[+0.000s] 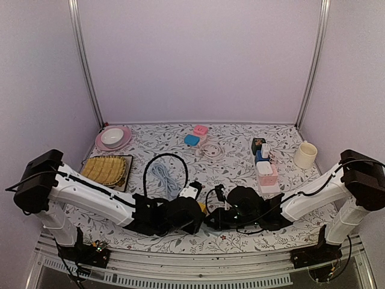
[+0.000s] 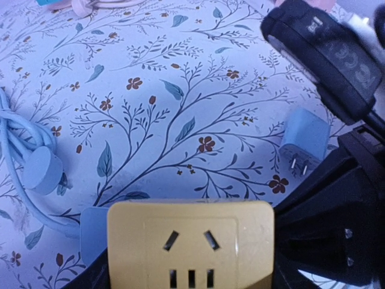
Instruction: Pull the plug off the socket
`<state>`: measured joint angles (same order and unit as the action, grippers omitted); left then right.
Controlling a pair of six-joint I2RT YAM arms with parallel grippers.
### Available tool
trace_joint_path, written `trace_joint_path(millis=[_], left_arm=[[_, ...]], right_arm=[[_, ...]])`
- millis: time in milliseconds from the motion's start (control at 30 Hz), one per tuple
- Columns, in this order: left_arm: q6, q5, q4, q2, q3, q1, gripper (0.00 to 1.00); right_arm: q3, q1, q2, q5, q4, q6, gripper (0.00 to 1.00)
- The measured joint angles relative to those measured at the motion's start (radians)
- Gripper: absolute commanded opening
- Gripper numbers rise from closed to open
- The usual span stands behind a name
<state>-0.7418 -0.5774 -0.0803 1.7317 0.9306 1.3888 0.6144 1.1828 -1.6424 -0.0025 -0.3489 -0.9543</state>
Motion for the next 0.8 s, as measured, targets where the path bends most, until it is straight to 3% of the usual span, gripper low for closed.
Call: trace_joint_path(millis=[267, 567, 800], left_arm=[[0.027, 0.068, 0.009, -0.058, -0.051, -0.028, 0.0], [0.083, -0.127, -0.099, -0.021, 0.17, 0.04, 0.0], [0.024, -0.15, -0.117, -0.017, 0.177, 0.04, 0.0]], right_arm=[[0.023, 0.0, -0.035, -0.003, -0.022, 0.001, 0.08], [0.032, -0.006, -0.05, 0.01, -0.032, -0.003, 0.08], [0.031, -0.011, -0.047, 0.008, -0.029, 0.004, 0.08]])
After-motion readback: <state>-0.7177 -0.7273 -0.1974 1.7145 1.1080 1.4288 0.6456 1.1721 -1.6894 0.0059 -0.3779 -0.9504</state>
